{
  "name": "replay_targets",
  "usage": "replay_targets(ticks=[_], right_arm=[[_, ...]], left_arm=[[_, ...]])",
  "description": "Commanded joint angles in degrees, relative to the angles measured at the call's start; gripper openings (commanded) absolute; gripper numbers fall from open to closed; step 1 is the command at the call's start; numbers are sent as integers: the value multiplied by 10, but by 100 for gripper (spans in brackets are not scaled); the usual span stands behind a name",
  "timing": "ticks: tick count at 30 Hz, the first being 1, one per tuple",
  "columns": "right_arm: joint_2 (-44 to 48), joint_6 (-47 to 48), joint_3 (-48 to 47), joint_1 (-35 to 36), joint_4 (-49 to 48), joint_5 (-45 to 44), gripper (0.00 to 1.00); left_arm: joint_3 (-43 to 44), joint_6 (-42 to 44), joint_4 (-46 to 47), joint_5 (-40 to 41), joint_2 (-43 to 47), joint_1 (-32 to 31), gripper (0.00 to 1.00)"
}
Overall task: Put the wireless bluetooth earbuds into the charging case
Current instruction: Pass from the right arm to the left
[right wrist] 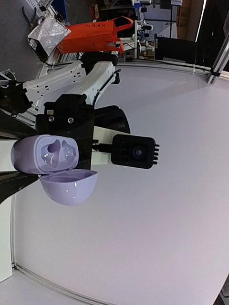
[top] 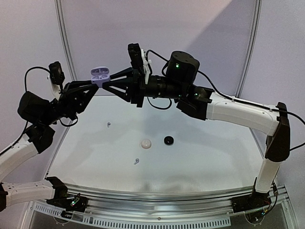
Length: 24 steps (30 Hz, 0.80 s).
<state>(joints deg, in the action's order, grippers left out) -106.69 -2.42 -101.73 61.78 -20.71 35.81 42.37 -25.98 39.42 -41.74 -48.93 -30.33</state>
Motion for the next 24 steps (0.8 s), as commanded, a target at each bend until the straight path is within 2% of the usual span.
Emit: replay_targets(ticks=[1, 3, 7, 10, 18, 23, 24], right_arm=[[-10, 4, -14, 2, 13, -5, 0], [-12, 5, -17, 3, 12, -3, 0], [-14, 5, -22, 2, 14, -2, 0], [-17, 5, -27, 3, 17, 1, 0], [-17, 9, -28, 3, 30, -2, 0], [-18, 9, -29, 2, 37, -3, 0], [-17, 10, -29, 3, 39, -4, 0]], left_arm=[[-1, 0, 9, -8, -4, -9, 19], [1, 0, 6, -9, -6, -10, 20], [6, 3, 6, -16, -11, -13, 30], [9, 9, 4, -20, -13, -16, 31], [5, 15, 8, -19, -12, -17, 15], [-1, 16, 18, -20, -8, -17, 0], [-1, 16, 20, -20, -8, -17, 0]])
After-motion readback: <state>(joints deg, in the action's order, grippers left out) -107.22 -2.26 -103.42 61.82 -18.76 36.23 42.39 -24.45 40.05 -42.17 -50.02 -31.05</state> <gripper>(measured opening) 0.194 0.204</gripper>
